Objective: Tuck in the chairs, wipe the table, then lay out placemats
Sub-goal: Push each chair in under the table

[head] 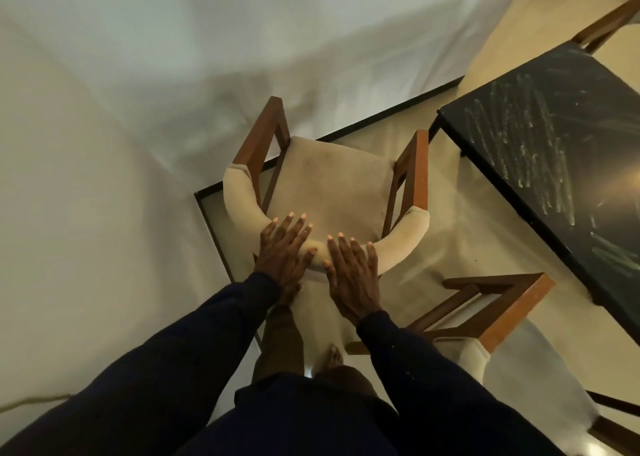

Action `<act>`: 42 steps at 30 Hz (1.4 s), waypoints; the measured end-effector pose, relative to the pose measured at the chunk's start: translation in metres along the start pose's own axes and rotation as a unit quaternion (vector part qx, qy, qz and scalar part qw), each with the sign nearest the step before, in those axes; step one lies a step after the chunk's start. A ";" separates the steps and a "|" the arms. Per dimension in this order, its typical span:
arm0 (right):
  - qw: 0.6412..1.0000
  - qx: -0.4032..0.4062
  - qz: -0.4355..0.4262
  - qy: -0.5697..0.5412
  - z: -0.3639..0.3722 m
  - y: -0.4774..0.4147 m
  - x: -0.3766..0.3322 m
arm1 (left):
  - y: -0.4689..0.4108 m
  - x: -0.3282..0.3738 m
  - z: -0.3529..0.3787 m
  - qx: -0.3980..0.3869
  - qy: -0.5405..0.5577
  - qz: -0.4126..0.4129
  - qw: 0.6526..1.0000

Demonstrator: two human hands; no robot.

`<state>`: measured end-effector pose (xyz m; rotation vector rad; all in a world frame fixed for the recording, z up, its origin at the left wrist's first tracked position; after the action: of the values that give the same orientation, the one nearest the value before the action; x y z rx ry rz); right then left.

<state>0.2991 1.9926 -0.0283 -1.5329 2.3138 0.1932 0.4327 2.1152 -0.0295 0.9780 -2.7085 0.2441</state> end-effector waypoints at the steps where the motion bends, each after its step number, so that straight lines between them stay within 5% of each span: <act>1: 1.000 0.000 0.000 -0.010 0.000 0.007 0.002 | 0.006 0.004 0.001 -0.001 0.001 -0.005 1.000; 10: 0.999 0.013 -0.024 -0.021 -0.015 0.058 0.003 | 0.053 0.034 0.002 0.012 -0.022 -0.032 0.999; 16: 1.000 -0.006 -0.013 0.012 -0.018 0.031 0.039 | 0.037 0.073 0.013 -0.020 -0.038 0.023 0.999; 27: 0.999 -0.035 -0.032 0.021 -0.027 0.003 0.094 | 0.026 0.109 0.031 -0.001 -0.062 -0.005 0.998; 42: 0.999 -0.006 0.035 0.015 -0.021 0.074 0.081 | 0.066 0.113 0.030 -0.003 -0.062 0.127 0.990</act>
<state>0.1987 1.9464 -0.0442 -1.4702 2.3953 0.2037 0.3008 2.0907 -0.0298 0.6628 -2.9450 0.2279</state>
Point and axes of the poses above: each hand's wrist, its own y-axis away from the middle knuckle, its own z-axis out of the palm, x = y × z, the point moved 6 cm from there along -y, towards the middle knuckle, and after that the axes turned 9 degrees about x, right-handed, at the moved point
